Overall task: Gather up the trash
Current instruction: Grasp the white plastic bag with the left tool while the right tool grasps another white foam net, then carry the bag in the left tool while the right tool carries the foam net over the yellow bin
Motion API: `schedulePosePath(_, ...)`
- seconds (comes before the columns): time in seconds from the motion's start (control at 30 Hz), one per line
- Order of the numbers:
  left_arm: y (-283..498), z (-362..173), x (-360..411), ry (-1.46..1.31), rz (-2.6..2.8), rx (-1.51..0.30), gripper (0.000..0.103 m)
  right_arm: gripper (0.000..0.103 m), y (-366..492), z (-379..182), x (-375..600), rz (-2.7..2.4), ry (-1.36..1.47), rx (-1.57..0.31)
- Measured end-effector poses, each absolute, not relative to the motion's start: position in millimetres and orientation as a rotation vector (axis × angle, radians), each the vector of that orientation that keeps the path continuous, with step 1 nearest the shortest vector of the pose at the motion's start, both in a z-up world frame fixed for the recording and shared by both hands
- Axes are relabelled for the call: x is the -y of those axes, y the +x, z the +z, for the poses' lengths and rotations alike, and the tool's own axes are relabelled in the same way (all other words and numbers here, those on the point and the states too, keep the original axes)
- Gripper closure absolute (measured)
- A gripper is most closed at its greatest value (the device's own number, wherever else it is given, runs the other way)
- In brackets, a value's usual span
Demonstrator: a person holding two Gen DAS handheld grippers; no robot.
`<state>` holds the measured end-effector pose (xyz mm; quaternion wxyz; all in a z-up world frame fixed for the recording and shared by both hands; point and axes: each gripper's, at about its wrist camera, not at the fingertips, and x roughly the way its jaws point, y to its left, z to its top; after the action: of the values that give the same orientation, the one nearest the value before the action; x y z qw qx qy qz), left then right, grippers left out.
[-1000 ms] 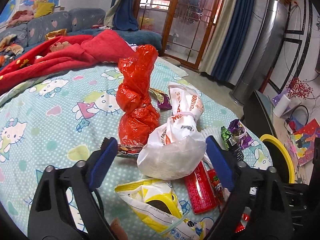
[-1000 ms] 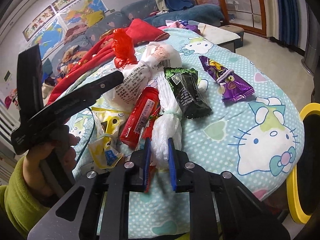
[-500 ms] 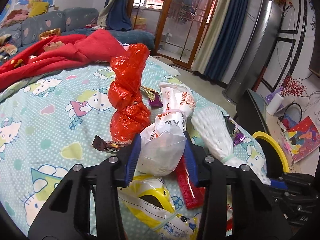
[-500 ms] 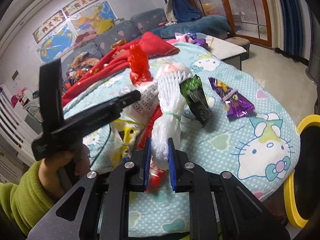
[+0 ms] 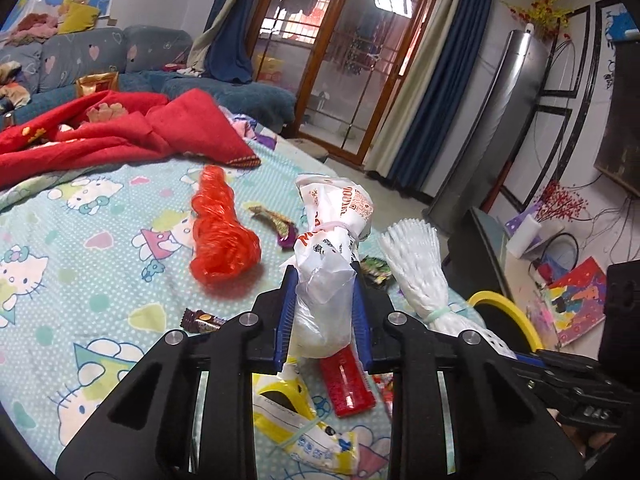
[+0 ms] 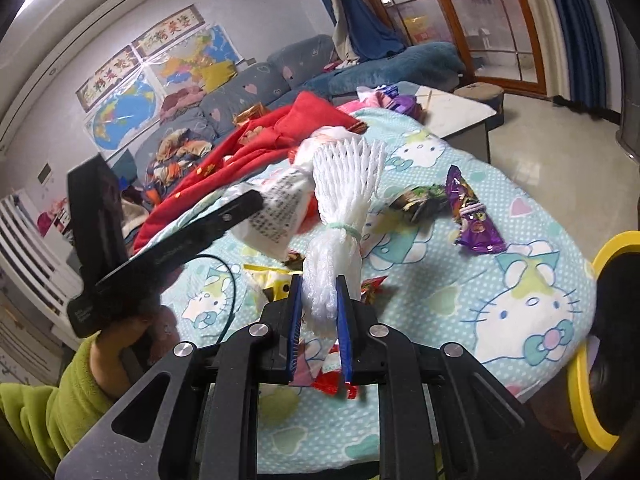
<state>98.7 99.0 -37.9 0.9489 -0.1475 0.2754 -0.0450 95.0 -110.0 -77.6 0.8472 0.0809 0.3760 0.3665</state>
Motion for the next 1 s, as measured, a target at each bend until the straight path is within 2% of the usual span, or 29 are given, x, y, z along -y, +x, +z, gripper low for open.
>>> schedulePosePath(1.0, 61.8, 15.2, -41.5, -0.231, -0.259, -0.454, 0.084, 0.087, 90.3, -42.0, 194.6, 0.531, 0.172, -0.573)
